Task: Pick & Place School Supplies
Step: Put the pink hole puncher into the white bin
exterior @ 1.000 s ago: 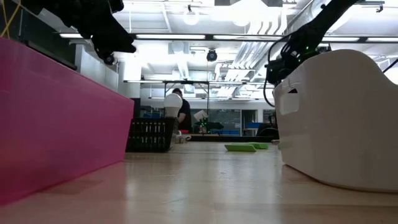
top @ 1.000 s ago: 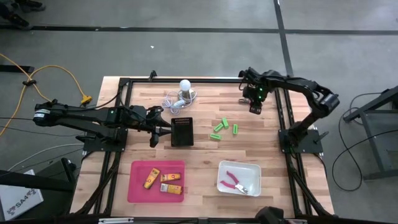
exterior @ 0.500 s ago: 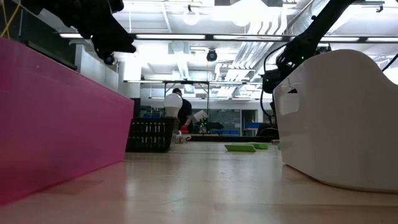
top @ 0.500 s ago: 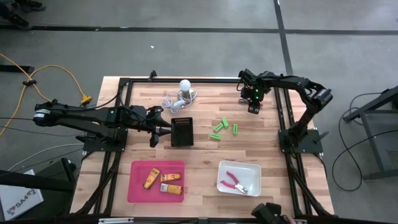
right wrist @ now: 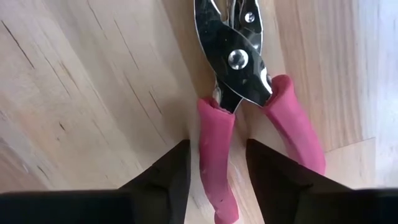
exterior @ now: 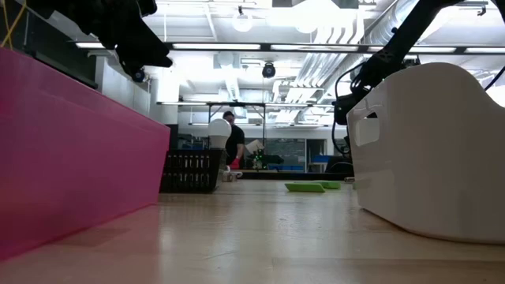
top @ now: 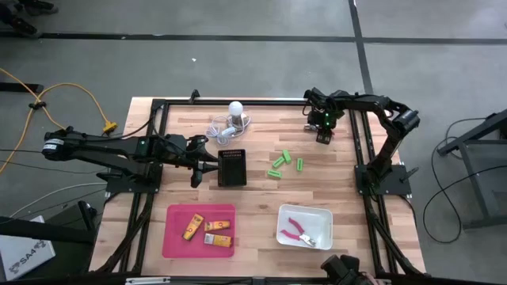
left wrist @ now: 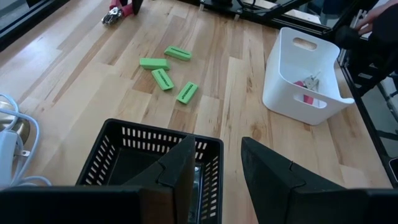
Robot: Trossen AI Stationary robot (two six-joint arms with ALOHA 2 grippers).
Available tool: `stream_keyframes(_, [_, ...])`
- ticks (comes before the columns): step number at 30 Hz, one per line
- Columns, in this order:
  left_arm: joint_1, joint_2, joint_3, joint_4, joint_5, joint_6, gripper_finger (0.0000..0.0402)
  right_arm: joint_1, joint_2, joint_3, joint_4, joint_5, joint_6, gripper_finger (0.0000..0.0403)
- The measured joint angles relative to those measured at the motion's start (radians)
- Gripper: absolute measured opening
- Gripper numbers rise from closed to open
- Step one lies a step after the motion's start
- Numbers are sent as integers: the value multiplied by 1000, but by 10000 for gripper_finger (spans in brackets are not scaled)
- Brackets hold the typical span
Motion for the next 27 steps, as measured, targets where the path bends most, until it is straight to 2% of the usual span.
stream_keyframes(17, [0,0,0,0,0,0,127,1,0,0,-14,9,0,43])
stream_keyframes(27, [0,0,0,0,0,0,127,8,0,1,-27,13,1,39])
